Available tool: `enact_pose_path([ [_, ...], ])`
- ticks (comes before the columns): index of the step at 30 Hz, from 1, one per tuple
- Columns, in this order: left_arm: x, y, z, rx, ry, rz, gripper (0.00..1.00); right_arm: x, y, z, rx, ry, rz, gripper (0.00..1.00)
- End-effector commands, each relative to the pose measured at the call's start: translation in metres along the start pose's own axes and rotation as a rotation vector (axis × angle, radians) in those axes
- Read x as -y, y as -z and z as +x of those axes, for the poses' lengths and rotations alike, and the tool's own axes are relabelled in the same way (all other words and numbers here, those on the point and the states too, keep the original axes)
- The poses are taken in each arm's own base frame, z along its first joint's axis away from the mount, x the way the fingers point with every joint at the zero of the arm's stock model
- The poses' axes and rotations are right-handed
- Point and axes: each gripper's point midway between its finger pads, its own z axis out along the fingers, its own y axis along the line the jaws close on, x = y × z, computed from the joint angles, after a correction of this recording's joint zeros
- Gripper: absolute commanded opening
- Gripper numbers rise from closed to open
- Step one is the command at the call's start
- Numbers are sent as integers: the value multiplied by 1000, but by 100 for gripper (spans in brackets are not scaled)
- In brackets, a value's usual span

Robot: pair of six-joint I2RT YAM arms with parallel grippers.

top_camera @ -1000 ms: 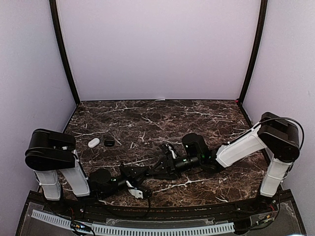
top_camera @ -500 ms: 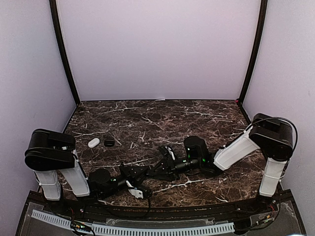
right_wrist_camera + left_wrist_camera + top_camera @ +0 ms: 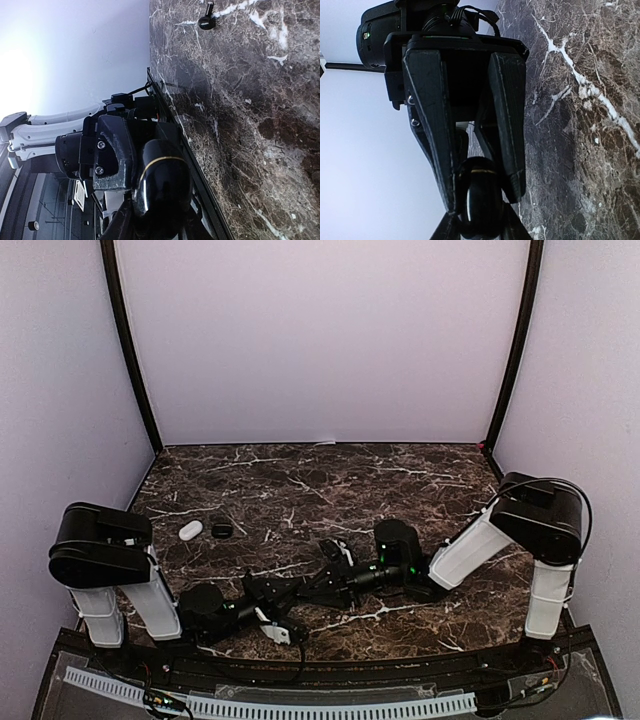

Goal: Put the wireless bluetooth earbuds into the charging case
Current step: Pass from the left arm to the right

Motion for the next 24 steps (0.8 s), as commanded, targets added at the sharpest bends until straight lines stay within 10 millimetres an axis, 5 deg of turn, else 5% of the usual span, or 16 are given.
enact_pose_path([
  [1,-54,12,-28,139,99,-193,36,-20,1,0,6,95,-74,17],
  [10,-50,22,-37,218,200,-150,59,-14,18,-9,67,133,-41,15],
  [15,-44,21,-45,251,367,-42,66,9,29,-19,121,217,96,13],
  [19,-59,25,-50,318,579,35,74,21,47,-31,200,351,259,11],
  [24,-85,23,-24,286,885,120,78,6,77,-46,309,595,416,8],
])
